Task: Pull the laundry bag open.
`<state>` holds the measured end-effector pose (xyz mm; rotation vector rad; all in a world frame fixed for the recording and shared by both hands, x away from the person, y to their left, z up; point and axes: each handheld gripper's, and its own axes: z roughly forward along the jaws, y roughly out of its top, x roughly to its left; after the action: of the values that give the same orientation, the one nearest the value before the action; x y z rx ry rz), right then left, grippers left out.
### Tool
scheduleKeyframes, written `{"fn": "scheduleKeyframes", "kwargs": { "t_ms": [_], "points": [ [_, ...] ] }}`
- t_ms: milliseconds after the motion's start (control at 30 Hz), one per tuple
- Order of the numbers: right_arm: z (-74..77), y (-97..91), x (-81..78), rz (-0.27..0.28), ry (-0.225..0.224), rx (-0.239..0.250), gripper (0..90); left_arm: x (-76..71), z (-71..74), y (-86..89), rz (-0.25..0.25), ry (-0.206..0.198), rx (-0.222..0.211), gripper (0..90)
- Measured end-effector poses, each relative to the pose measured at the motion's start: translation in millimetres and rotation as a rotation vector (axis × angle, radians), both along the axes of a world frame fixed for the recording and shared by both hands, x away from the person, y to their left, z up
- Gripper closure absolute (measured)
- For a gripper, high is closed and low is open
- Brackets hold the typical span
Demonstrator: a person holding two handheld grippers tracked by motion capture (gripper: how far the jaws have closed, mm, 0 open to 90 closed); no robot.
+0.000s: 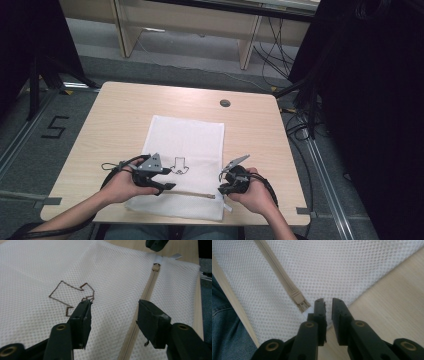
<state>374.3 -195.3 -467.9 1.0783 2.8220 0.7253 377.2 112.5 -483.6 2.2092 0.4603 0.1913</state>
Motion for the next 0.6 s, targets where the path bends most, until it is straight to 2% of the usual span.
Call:
{"fn": "scheduleKeyframes", "kwargs": {
  "t_ms": [133, 167, 267, 367, 467, 600],
  "points": [
    [0.2, 2.3, 0.8, 0.024, -0.005, -0.023, 90.0, 0.1, 4.6, -21.4, -0.057, 0.018, -0.020, 54.5],
    [0.5, 3.1, 0.3, 0.024, 0.004, -0.022, 90.0, -0.1, 5.7, -25.0, -0.061, 0.018, -0.026, 55.1],
    [-1.1, 5.0, -0.1, 0.030, -0.002, -0.025, 90.0, 0.7, 7.8, -35.2, -0.077, 0.008, -0.025, 55.1],
    [-3.4, 9.7, -2.3, 0.040, 0.019, -0.026, 90.0, 0.8, 7.7, -52.9, -0.111, 0.006, -0.018, 54.3],
    [-5.0, 11.1, -2.5, 0.044, 0.026, -0.037, 90.0, -0.4, 6.1, -60.7, -0.128, 0.010, -0.014, 54.3],
    [-7.9, 12.8, -3.9, 0.041, 0.041, -0.038, 90.0, -0.9, 3.1, -81.2, -0.179, 0.011, 0.012, 55.7]
  ]
}}
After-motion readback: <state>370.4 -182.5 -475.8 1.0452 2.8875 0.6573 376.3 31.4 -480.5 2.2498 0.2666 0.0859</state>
